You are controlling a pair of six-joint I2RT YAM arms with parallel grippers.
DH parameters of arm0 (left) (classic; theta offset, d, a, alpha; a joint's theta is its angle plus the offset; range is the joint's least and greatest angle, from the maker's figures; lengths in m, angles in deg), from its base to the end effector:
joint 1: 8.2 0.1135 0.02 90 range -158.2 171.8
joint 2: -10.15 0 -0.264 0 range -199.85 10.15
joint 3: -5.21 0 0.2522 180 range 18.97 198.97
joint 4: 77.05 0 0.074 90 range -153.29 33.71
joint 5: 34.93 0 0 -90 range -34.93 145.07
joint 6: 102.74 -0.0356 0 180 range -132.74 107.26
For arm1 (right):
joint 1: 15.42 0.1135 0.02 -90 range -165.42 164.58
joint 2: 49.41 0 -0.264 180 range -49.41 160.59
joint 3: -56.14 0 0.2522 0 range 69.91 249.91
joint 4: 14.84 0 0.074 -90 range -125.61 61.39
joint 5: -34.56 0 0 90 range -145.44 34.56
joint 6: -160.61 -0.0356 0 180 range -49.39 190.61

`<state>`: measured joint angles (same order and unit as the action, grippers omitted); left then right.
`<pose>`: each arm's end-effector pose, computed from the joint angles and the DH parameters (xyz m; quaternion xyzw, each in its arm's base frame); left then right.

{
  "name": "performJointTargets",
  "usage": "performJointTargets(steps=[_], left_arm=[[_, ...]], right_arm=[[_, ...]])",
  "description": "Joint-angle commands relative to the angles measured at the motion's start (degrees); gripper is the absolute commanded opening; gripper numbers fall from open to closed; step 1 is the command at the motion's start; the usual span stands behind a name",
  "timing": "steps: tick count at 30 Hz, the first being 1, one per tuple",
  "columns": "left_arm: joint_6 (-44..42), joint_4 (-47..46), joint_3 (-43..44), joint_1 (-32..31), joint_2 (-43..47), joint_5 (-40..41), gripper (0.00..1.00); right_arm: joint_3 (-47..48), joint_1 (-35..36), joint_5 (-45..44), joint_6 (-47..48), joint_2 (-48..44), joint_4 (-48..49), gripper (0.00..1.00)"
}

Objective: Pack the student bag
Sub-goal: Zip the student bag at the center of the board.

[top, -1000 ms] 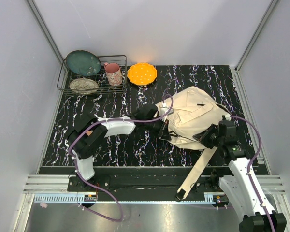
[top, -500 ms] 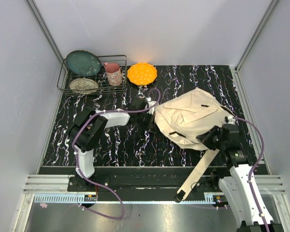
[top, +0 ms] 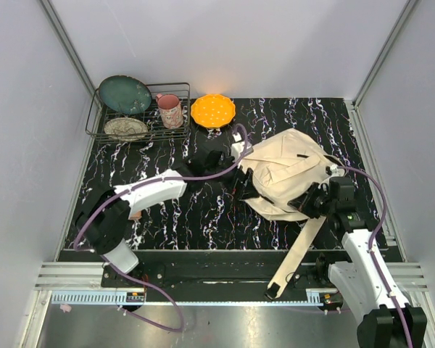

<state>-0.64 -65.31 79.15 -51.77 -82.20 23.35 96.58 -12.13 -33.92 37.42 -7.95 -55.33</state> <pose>0.2481 -0.2619 0.2453 0.3573 0.7655 -0.4335 0.3138 0.1535 0.0219 0.2128 0.1570 0.8852 0.2879 0.3299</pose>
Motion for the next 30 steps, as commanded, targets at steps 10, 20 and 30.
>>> performJointTargets(steps=[10,20,30], left_arm=[[-13.4,-1.1,11.4,-3.4,-14.4,-14.2,0.96],[-12.3,-1.1,17.9,-4.0,-21.3,-18.8,0.93],[-15.1,6.2,19.6,-4.3,-22.9,-22.8,0.56]], right_arm=[[2.2,0.1,11.7,5.4,-0.3,6.9,0.00],[2.2,0.1,12.3,5.3,-0.7,6.9,0.00],[2.3,0.1,11.4,5.2,-1.2,6.8,0.00]])
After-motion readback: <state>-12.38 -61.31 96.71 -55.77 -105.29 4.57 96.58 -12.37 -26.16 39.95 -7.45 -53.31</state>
